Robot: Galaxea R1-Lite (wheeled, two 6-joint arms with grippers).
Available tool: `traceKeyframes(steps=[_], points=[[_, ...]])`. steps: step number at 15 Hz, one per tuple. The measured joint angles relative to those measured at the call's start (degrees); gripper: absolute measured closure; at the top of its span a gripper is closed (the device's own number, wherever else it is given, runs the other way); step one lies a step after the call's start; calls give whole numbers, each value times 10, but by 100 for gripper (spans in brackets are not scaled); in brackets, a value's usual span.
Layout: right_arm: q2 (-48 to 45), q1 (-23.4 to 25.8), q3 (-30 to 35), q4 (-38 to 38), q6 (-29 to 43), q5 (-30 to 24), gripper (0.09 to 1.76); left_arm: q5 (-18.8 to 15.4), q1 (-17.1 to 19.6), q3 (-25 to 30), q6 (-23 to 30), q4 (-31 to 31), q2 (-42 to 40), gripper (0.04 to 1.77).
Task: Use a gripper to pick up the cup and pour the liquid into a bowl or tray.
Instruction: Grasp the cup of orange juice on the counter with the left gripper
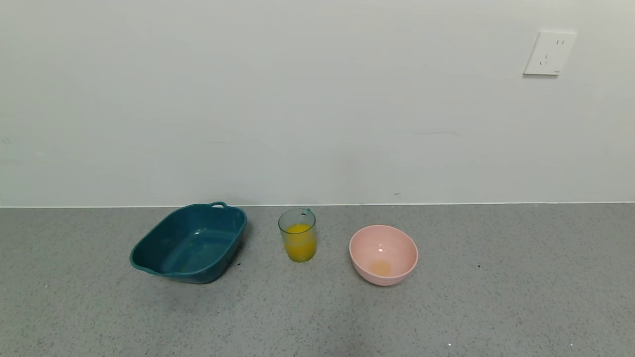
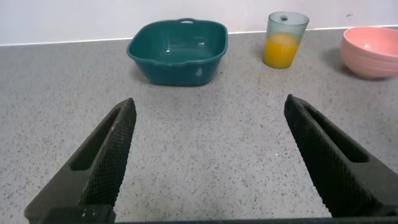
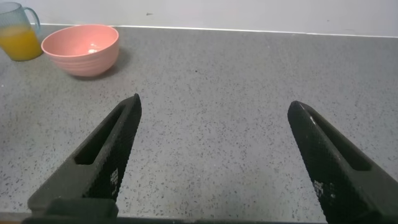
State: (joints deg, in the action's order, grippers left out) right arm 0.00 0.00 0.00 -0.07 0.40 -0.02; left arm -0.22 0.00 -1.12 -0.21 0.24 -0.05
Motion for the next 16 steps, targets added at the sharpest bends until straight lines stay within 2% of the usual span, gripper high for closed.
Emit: traceKeyframes(steps=[3, 6, 13, 16], points=[[0, 0, 0, 0, 0, 0, 14, -1, 0, -54, 1, 18, 12, 9], [0, 0, 0, 0, 0, 0, 14, -2, -2, -117, -3, 31, 64, 9], [0, 0, 0, 0, 0, 0, 14, -4, -68, -247, -21, 26, 298, 9], [0, 0, 0, 0, 0, 0, 14, -38, -78, -296, -27, 24, 399, 9]])
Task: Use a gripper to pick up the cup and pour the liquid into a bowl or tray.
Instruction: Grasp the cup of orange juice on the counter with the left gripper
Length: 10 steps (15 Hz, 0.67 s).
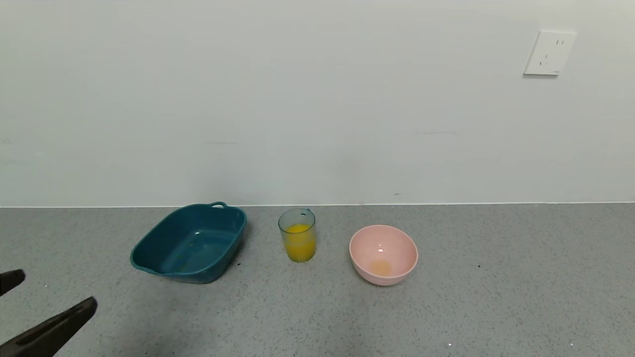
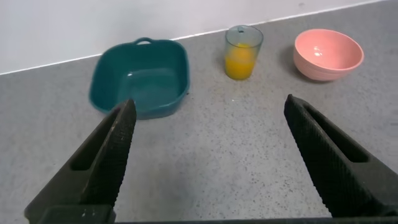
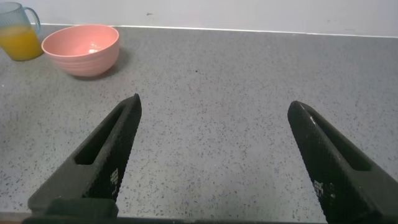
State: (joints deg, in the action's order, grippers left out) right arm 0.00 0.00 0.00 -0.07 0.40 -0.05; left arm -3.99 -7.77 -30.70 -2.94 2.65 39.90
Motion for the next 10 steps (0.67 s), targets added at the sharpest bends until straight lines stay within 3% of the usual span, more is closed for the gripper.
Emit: traceKeyframes(steps=[4, 10], points=[[0, 0, 0, 0, 0, 0, 14, -35, -24, -41, -3, -2, 121, 9], [0, 0, 0, 0, 0, 0, 14, -17, -104, -47, -24, -73, 292, 9]])
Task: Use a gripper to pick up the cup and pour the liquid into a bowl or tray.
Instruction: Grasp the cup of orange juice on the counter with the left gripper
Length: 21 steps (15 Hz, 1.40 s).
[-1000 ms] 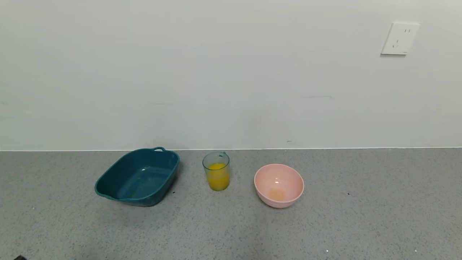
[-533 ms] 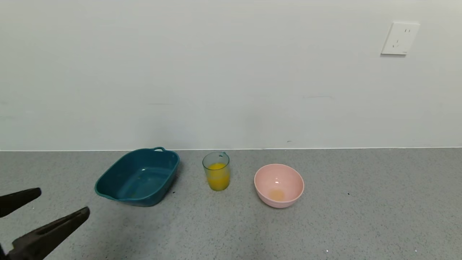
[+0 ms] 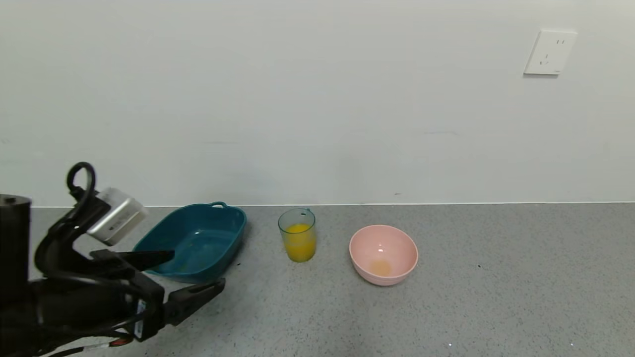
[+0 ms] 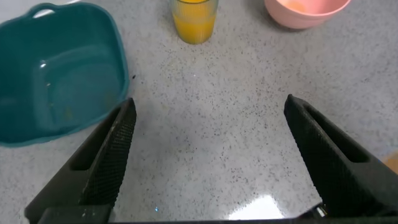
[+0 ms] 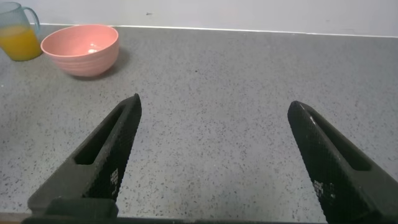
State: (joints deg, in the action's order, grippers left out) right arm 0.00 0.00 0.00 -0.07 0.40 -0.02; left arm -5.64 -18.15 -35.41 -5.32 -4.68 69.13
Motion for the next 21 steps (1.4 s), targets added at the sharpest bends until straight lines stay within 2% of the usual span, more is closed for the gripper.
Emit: traceKeyframes(steps=[9, 17, 21], points=[[0, 0, 0, 0, 0, 0, 14, 11, -35, 2, 1, -236, 264, 9], [0, 0, 0, 0, 0, 0, 14, 39, -57, -6, 13, -421, 428, 9], [0, 0, 0, 0, 0, 0, 14, 65, -63, -12, 15, -539, 505, 9]])
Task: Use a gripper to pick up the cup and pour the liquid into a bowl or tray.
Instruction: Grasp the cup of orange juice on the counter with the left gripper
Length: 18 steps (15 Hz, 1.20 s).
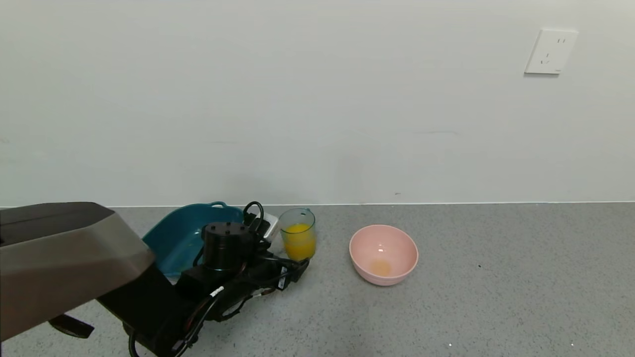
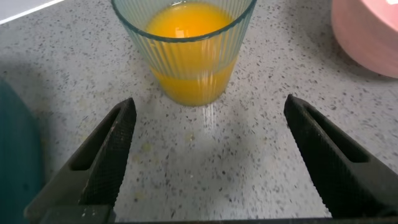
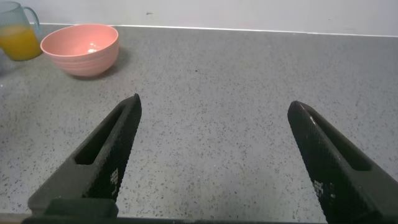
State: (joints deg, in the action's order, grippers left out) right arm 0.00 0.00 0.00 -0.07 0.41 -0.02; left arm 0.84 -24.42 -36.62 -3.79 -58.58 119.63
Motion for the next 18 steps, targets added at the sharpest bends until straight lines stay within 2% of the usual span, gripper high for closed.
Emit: traceKeyframes(steps=[7, 18], points=[[0, 0, 0, 0, 0, 0, 14, 25, -11, -28, 23, -110, 94, 9], [0, 0, 0, 0, 0, 0, 14, 50, -18, -94, 48, -113, 136, 9]])
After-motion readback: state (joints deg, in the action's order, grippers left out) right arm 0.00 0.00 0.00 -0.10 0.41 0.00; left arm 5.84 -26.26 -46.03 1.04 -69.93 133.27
